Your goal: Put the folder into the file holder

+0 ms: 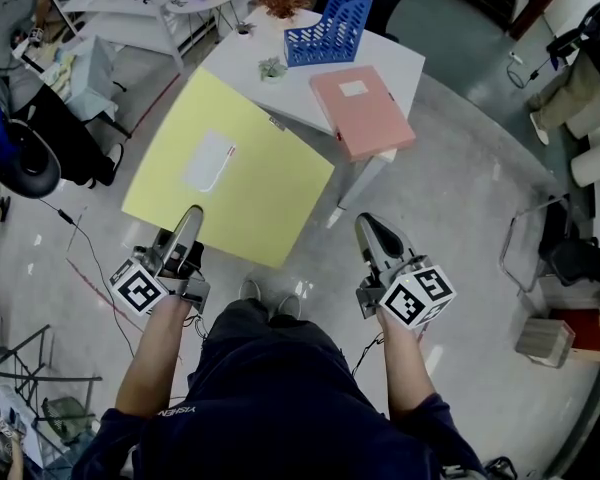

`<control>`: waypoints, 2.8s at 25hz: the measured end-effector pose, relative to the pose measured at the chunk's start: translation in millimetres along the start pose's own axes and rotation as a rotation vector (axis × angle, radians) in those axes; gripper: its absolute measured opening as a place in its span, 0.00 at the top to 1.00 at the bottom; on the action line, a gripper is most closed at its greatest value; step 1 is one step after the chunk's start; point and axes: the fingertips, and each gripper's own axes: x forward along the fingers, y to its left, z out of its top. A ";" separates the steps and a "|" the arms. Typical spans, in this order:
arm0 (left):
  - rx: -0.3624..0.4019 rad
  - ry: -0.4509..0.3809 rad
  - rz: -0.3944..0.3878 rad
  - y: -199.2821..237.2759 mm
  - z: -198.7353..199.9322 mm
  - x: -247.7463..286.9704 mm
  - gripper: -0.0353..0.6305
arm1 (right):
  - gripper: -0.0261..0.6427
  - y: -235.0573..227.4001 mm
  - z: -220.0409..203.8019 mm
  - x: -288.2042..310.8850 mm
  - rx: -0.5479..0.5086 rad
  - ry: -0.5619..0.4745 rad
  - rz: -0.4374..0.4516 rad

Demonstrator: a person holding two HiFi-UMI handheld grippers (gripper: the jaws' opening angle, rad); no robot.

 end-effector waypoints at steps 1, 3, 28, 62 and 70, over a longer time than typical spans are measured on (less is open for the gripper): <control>-0.001 -0.001 0.001 0.1 0.0 0.9 0.70 | 0.95 -1.2 0.3 0.3 0.002 0.000 0.000; 0.000 -0.001 0.003 0.3 0.3 2.8 0.70 | 0.95 -3.0 1.1 1.2 0.004 -0.001 0.003; -0.021 0.003 -0.005 42.9 20.6 52.6 0.70 | 0.95 -32.4 14.1 53.7 0.009 0.016 -0.011; -0.071 0.063 -0.020 156.6 96.4 155.1 0.70 | 0.95 -69.9 47.4 200.5 0.028 0.033 -0.074; -0.085 0.080 -0.039 189.0 122.4 171.2 0.70 | 0.95 -66.8 50.7 242.1 0.028 0.035 -0.090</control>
